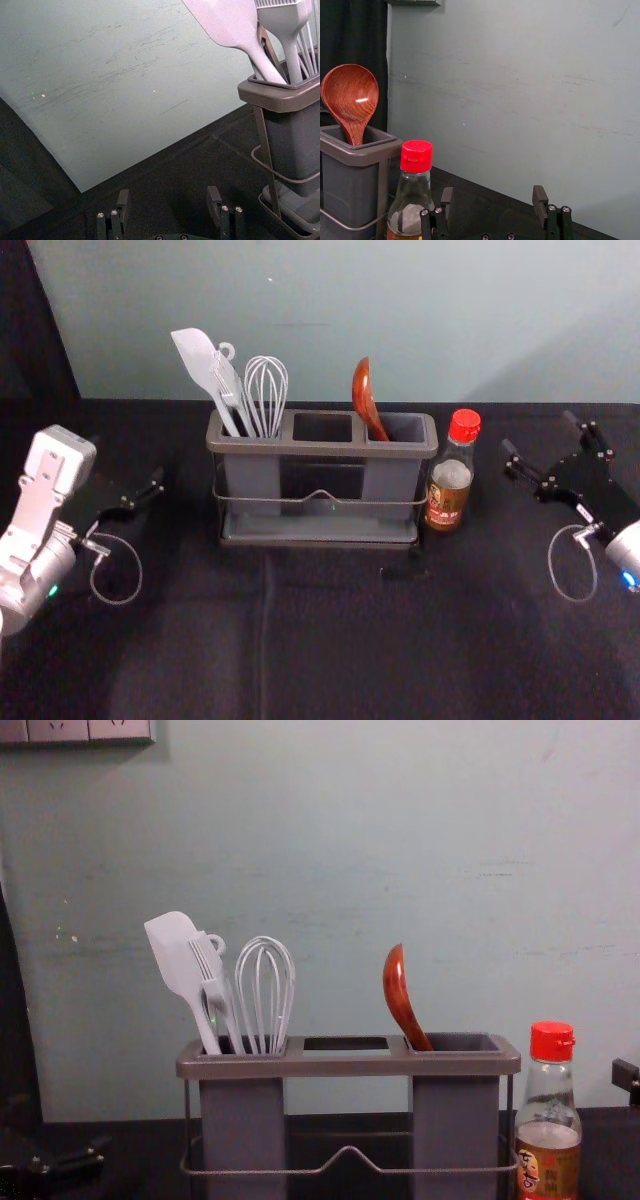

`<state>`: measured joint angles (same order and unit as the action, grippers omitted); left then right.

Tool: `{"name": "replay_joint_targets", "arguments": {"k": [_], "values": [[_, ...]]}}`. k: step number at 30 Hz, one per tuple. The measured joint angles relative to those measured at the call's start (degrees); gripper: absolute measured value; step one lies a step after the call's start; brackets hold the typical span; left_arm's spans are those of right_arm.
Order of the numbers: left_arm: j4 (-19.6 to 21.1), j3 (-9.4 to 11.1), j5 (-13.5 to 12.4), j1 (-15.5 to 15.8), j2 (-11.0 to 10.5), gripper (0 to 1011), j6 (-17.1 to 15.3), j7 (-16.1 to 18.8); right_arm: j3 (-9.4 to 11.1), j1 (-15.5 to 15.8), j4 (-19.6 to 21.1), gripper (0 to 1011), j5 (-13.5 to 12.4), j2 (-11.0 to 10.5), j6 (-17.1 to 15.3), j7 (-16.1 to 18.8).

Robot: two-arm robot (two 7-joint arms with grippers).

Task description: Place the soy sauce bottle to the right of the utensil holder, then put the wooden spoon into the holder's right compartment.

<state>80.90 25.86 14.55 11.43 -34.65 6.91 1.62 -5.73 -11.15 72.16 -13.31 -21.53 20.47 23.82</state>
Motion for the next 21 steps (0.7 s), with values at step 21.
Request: {"name": "replay_joint_targets", "arguments": {"k": [21], "values": [[0.0,0.0,0.0,0.0,0.0,1000,0.0,0.0,0.0,0.0,0.06,1004,-0.05,-0.04,0.04,0.08]]}}
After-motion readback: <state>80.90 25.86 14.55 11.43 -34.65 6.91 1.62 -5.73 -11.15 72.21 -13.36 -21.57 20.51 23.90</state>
